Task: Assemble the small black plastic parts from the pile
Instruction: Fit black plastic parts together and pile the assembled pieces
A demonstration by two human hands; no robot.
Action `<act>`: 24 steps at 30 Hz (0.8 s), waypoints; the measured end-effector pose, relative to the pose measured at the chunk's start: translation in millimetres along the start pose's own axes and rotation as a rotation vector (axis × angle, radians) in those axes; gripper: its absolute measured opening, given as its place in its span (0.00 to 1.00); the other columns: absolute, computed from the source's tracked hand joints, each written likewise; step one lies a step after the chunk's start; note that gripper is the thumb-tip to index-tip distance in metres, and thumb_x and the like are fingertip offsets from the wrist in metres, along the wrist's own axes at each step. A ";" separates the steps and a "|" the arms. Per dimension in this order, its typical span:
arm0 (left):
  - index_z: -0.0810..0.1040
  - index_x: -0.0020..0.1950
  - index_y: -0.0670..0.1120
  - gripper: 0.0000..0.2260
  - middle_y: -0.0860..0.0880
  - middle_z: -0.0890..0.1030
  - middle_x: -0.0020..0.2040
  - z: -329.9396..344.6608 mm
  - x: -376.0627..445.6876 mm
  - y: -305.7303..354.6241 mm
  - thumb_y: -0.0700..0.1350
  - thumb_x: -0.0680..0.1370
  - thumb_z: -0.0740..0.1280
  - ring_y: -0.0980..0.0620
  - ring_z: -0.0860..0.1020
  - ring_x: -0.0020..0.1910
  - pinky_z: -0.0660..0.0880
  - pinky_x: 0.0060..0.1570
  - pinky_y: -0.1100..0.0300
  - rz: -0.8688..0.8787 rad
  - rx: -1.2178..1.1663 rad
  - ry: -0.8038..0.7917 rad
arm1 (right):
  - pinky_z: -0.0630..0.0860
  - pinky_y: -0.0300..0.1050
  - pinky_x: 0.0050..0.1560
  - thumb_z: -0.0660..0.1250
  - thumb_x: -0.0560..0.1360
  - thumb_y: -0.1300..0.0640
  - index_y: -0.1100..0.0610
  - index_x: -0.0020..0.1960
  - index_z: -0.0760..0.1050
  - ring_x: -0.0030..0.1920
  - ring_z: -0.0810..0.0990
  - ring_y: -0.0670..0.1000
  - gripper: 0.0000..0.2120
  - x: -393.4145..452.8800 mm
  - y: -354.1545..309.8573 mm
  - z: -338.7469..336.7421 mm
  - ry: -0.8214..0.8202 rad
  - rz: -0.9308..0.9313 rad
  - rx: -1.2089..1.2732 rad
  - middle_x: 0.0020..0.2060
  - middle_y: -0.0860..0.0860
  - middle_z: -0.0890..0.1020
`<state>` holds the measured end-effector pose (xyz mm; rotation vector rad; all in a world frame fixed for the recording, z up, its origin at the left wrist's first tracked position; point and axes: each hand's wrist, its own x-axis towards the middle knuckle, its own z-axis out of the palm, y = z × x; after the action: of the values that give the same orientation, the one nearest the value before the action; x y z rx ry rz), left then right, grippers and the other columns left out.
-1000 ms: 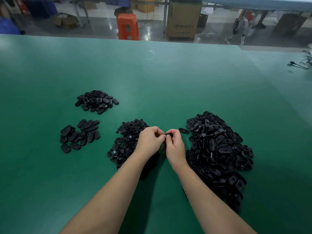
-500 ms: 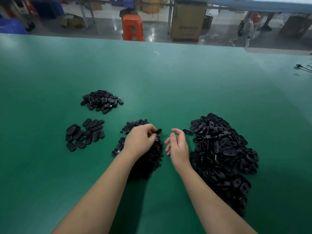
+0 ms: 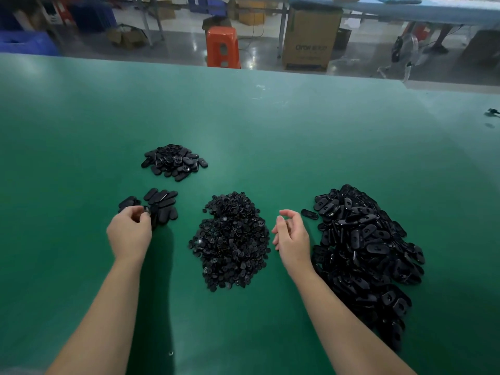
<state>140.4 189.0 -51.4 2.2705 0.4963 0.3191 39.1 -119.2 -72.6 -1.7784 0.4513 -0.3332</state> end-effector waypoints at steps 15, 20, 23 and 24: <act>0.83 0.53 0.47 0.08 0.57 0.79 0.40 58.7 -61.5 32.2 0.41 0.81 0.64 0.59 0.74 0.34 0.68 0.35 0.63 0.372 -0.152 -0.168 | 0.79 0.55 0.41 0.61 0.83 0.53 0.48 0.50 0.75 0.37 0.80 0.52 0.05 -3.3 -2.6 4.6 0.017 -0.013 -0.201 0.37 0.48 0.81; 0.84 0.48 0.47 0.08 0.58 0.76 0.35 59.7 -63.3 30.0 0.41 0.81 0.65 0.58 0.73 0.31 0.65 0.31 0.62 0.375 -0.163 -0.161 | 0.73 0.49 0.35 0.60 0.83 0.54 0.49 0.50 0.75 0.31 0.74 0.47 0.06 -2.3 -2.3 6.1 -0.007 -0.019 -0.256 0.33 0.47 0.78; 0.84 0.47 0.47 0.09 0.55 0.76 0.33 59.6 -63.4 30.5 0.42 0.81 0.64 0.56 0.73 0.31 0.66 0.31 0.60 0.358 -0.157 -0.163 | 0.69 0.43 0.35 0.60 0.82 0.54 0.48 0.52 0.74 0.31 0.72 0.45 0.04 1.6 -5.7 8.6 -0.062 -0.013 -0.364 0.34 0.45 0.77; 0.84 0.48 0.47 0.09 0.55 0.76 0.35 60.1 -63.2 30.6 0.42 0.81 0.64 0.57 0.73 0.33 0.66 0.32 0.60 0.354 -0.148 -0.159 | 0.69 0.43 0.35 0.60 0.83 0.54 0.48 0.53 0.74 0.32 0.72 0.45 0.04 4.3 -8.8 9.1 -0.086 -0.001 -0.393 0.35 0.45 0.77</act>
<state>114.2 103.2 -73.5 2.2100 -0.0144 0.3354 48.1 -111.6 -66.4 -2.1657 0.4778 -0.1740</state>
